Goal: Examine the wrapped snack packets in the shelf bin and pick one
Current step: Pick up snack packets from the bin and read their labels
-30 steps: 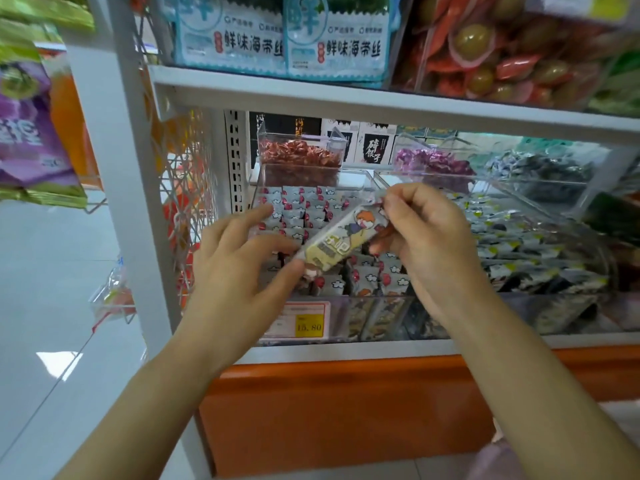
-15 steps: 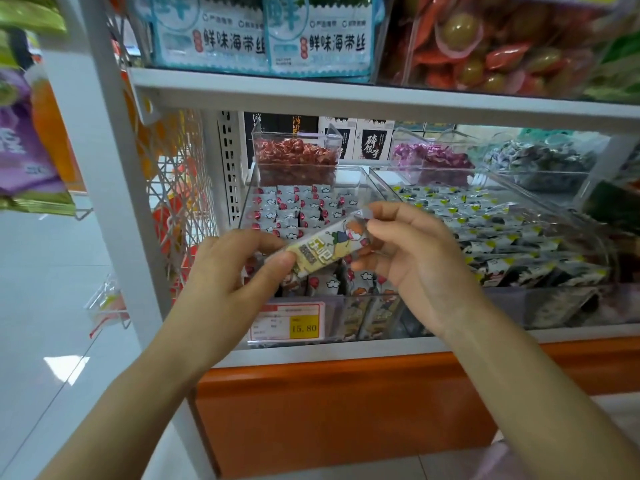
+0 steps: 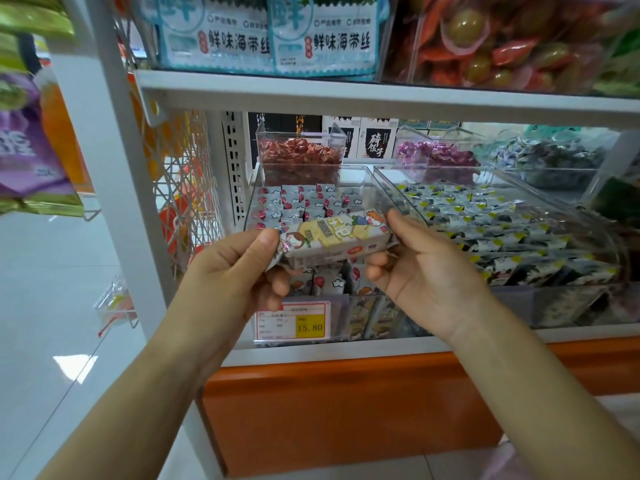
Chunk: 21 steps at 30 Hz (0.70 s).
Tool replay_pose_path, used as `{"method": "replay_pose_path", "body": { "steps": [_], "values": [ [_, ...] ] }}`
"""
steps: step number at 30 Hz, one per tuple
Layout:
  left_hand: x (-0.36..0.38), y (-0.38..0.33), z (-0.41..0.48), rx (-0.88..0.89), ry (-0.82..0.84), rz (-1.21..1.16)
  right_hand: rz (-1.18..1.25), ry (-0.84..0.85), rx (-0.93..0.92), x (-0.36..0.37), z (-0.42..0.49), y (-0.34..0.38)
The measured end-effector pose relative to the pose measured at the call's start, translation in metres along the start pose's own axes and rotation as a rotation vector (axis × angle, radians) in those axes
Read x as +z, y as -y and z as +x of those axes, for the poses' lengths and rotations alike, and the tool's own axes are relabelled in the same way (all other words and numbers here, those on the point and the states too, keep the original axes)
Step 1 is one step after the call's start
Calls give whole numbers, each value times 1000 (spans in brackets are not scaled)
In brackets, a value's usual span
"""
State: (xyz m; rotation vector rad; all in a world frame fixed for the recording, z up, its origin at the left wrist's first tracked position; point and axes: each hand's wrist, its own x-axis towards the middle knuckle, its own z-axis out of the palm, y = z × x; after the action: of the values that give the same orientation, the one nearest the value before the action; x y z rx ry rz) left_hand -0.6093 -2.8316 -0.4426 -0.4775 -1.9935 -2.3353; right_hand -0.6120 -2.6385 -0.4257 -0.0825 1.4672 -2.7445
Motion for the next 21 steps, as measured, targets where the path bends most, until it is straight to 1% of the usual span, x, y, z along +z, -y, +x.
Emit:
{"method": "replay_pose_path", "body": {
  "steps": [4,7,11,13,17,21],
  "values": [
    [1,-1,0,-52,-13,-107,71,-23,52,2,0,-2],
    [2,-3,0,-40,3,-136,114,-71,95,2,0,-4],
    [4,-7,-1,-4,54,-182,80,-121,63,1,0,-4],
    [4,-8,-2,17,47,-121,60,-124,34,2,-1,-4],
    [2,-8,-2,100,-35,39,5,-129,-3,2,-2,-6],
    [2,-6,-1,156,-114,44,-44,-93,-42,1,-2,-7]
  ]
}}
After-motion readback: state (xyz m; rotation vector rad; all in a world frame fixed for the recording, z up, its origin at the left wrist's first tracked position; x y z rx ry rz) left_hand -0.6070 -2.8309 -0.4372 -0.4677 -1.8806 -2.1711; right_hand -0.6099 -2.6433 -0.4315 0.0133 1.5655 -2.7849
